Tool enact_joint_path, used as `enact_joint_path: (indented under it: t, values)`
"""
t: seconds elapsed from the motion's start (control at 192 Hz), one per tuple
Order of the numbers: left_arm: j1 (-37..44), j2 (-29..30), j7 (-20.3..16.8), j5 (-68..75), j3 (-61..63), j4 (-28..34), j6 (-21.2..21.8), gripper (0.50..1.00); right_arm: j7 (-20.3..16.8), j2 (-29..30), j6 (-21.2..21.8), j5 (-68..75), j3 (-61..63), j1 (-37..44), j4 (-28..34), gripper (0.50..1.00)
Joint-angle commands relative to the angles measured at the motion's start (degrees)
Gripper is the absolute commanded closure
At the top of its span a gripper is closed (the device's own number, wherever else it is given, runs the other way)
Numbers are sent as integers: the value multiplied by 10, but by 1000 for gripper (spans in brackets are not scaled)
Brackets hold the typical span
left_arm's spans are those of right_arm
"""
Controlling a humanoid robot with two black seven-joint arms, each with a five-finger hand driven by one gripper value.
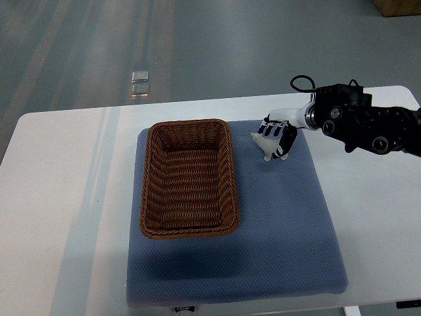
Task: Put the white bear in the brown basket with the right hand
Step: 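Close the right hand fingers around the white polar bear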
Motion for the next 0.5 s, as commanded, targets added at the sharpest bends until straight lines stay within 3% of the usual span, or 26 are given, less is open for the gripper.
enact_joint_path:
  t: [0.0,0.12,0.197,0.275,0.327,0.385,0.442,0.494]
  values:
    - [0,0,1,0,0,0,0,500,1,5,-4,-5,0,-7,-4,724]
    - [0,0,0,0,0,0,0,500,1,5,-5,-7,0,-9,-7,744]
    - [0,0,0,0,0,0,0,500,1,6,-5,-8,0,-13,-8,783]
    - [0,0,0,0,0,0,0,500,1,6,-6,-9,0,-14,-9,848]
    - [0,0,0,0,0,0,0,500,1,6,-6,-10,0,-15,-9,865]
    - [0,0,1,0,0,0,0,500,0,6,-5,-10,-1,-16,-11,950]
    - [0,0,0,0,0,0,0,500,1,6,-6,-12,0,-15,-11,1000]
    - [0,0,0,0,0,0,0,500,0,4,-6,-14,0,-13,-11,1000]
